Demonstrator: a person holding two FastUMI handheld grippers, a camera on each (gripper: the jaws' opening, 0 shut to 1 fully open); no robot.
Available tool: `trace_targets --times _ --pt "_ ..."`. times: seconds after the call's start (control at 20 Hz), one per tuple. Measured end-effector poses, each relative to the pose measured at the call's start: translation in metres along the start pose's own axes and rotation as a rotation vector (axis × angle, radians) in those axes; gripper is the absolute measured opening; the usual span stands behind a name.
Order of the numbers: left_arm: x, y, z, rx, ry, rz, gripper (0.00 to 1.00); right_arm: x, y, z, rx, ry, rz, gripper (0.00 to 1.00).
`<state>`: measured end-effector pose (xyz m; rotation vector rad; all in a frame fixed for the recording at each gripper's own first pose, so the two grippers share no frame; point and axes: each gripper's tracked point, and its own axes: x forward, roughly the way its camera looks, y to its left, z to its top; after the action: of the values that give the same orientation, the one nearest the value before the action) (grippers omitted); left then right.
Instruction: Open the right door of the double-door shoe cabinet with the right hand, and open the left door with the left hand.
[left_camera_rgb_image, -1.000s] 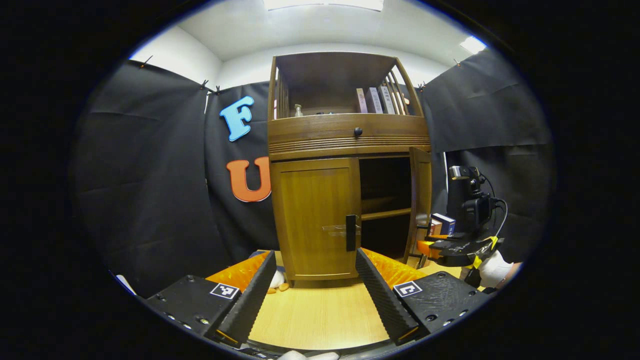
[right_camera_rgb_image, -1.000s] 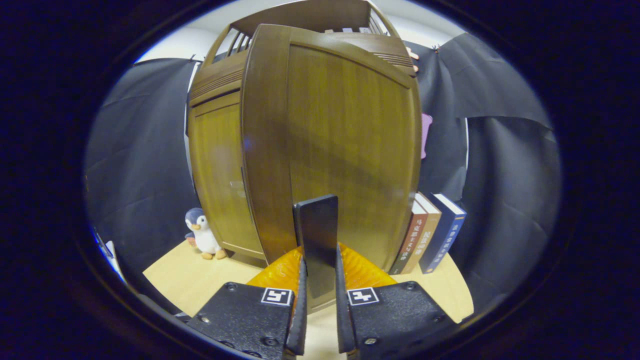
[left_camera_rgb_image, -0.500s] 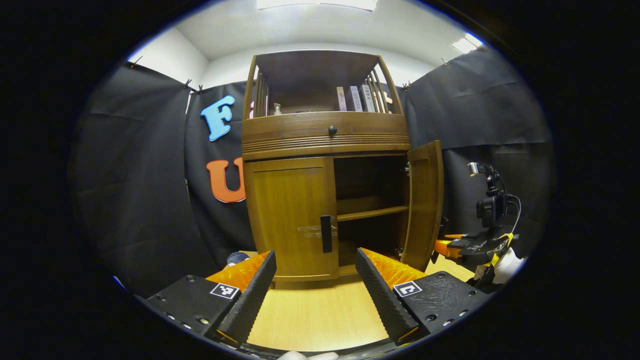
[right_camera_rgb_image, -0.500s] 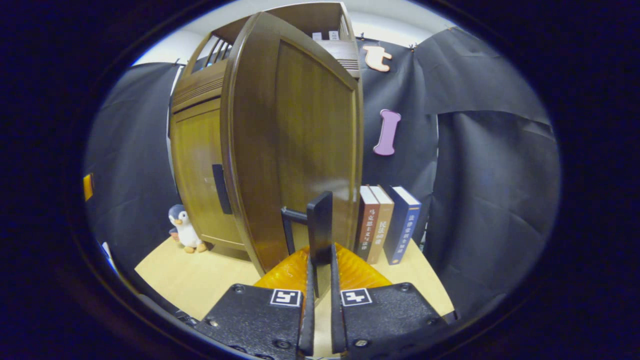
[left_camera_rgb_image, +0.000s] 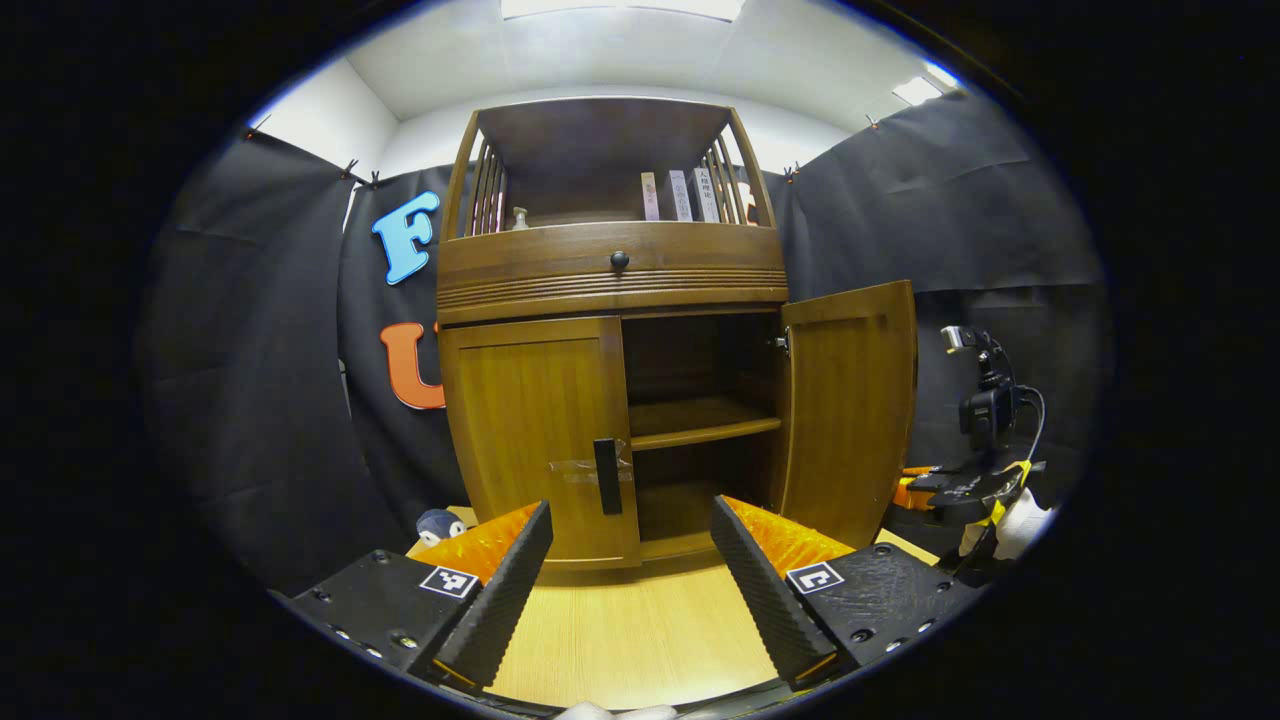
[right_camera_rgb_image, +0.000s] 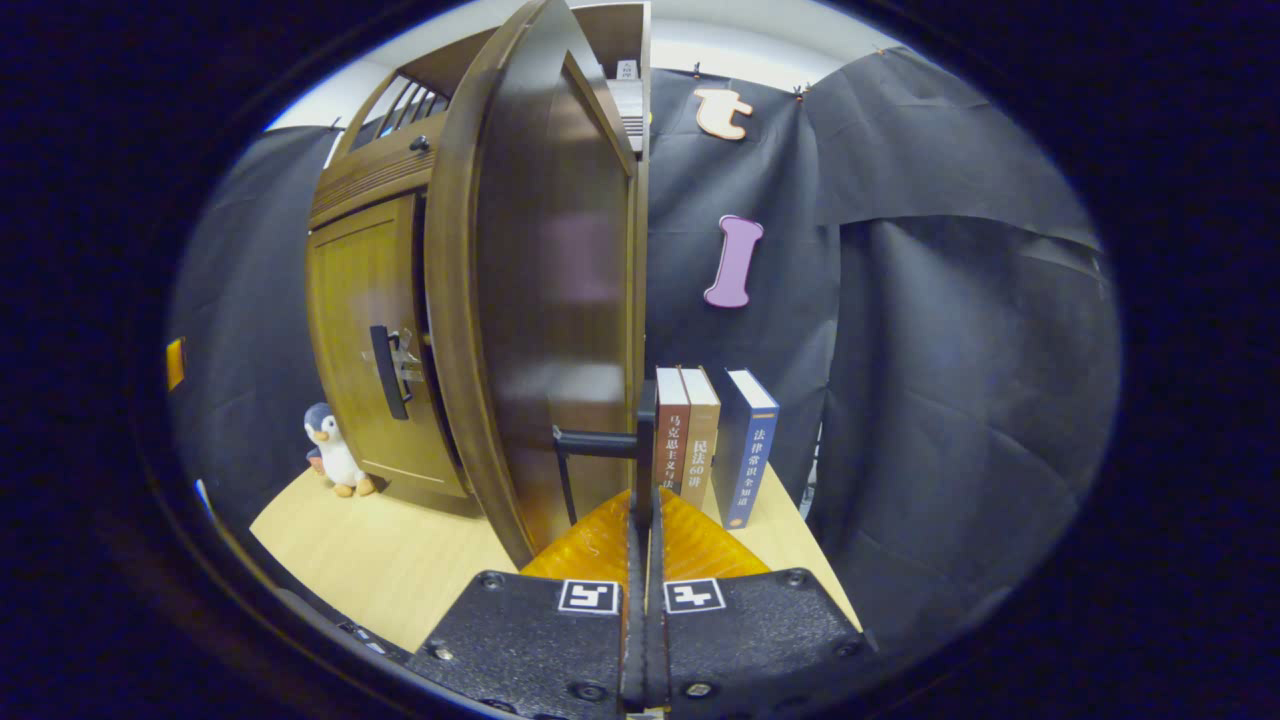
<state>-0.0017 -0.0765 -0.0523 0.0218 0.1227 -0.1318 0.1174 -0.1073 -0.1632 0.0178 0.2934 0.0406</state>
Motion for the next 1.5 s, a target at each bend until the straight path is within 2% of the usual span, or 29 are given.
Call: trace_targets --times 0.05,0.35,0.7,0.95,1.25,1.3,1.5 --pt "0.004 -0.004 -0.003 0.001 0.009 0.002 0.96 0.001 -0.004 0.000 0.000 0.004 0.012 0.04" --pt "0.026 -0.032 -0.002 -0.026 0.018 0.021 0.96 0.007 -0.037 0.002 0.004 0.031 0.117 0.04" --pt "0.039 -0.056 -0.002 -0.054 0.030 0.103 0.96 0.013 -0.057 0.004 -0.119 0.039 0.248 0.04" --pt "0.035 -0.061 0.001 -0.042 0.037 0.149 0.96 0.015 -0.057 0.005 -0.129 0.031 0.292 0.04" --pt "0.032 -0.059 0.006 -0.040 0.032 0.127 0.96 0.012 -0.060 0.005 -0.136 0.038 0.326 0.07" --pt "0.030 -0.057 0.009 -0.037 0.026 0.123 0.96 0.011 -0.063 0.008 -0.133 0.029 0.316 0.11" --pt "0.030 -0.044 0.015 -0.033 0.004 0.105 0.96 -0.010 -0.091 0.020 -0.088 -0.004 0.223 0.56"
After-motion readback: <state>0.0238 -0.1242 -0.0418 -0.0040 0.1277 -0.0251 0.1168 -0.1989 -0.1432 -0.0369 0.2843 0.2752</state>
